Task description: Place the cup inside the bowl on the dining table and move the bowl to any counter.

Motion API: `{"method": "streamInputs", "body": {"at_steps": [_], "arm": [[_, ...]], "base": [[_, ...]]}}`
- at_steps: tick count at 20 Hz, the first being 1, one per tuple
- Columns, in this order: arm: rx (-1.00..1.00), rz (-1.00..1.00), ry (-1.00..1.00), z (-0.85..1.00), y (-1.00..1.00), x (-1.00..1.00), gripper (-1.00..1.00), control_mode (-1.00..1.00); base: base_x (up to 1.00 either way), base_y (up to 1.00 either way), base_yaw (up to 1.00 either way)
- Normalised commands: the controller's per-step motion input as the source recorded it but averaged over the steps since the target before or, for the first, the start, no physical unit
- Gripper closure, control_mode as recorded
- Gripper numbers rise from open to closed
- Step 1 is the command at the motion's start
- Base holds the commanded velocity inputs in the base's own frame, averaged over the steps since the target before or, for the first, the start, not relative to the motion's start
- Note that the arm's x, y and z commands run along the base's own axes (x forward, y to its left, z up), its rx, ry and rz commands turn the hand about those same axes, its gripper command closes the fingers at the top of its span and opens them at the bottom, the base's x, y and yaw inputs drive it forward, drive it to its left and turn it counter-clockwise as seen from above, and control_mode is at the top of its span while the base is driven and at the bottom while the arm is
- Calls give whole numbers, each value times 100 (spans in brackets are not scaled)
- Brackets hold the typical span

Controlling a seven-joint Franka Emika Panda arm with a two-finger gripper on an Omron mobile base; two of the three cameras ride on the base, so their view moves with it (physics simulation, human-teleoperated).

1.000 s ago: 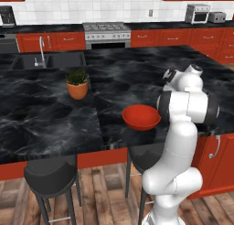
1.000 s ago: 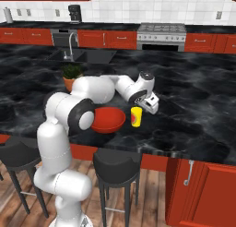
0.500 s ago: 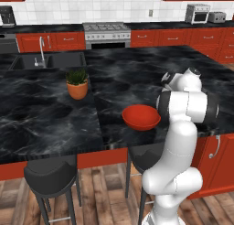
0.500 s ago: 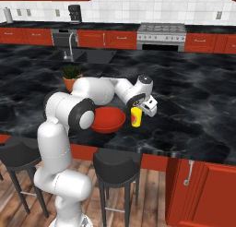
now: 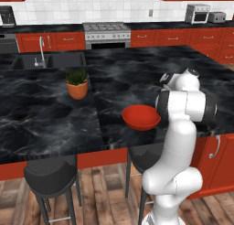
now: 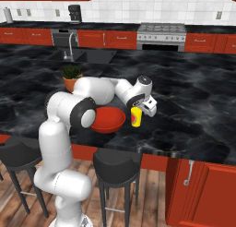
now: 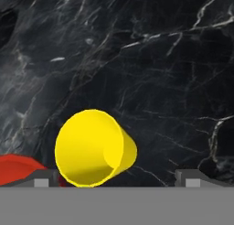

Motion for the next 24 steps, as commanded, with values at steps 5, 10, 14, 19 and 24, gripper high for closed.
{"method": "streamInputs", "body": {"at_steps": [5, 10, 14, 19, 24], "arm": [[0, 0, 0, 0, 0, 23, -100, -100], [0, 0, 0, 0, 0, 6, -100, -100], [0, 0, 0, -4, 0, -1, -100, -100], [0, 0, 0, -9, 0, -7, -100, -100], [0, 0, 0, -21, 0, -7, -100, -100]], "base": [[0, 0, 0], [0, 0, 0], [0, 0, 0], [0, 0, 0], [0, 0, 0]]}}
